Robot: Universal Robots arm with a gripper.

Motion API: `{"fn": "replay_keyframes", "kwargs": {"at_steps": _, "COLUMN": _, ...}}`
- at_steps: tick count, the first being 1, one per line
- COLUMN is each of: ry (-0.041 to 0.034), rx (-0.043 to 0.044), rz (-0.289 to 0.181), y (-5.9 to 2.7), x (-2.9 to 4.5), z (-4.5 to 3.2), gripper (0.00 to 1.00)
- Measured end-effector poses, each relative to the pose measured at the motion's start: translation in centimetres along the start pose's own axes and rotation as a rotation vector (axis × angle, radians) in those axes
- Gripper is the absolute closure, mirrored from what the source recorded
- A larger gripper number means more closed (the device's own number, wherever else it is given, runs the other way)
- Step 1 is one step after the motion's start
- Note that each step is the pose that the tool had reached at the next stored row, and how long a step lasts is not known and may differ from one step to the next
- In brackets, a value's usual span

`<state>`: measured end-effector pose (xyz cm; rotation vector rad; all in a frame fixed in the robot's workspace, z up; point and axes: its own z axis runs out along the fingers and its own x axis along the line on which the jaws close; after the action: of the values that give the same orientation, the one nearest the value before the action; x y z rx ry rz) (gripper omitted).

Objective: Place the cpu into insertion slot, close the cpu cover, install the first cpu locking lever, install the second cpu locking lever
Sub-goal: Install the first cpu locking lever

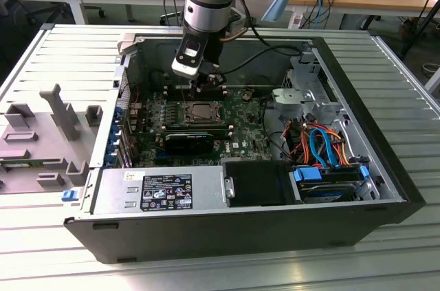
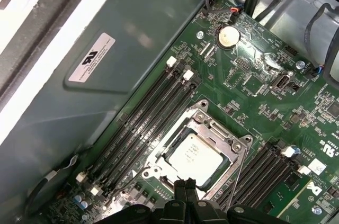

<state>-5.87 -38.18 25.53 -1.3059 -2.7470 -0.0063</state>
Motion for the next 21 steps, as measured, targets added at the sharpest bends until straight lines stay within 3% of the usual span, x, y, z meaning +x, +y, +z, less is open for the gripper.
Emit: {"fn": "replay_keyframes", "kwargs": {"at_steps": 21, "ry": -0.0016, "rx": 0.0038, "rz": -0.041, "y": 0.00, "x": 0.00, "z": 0.00, "gripper": 0.89}}
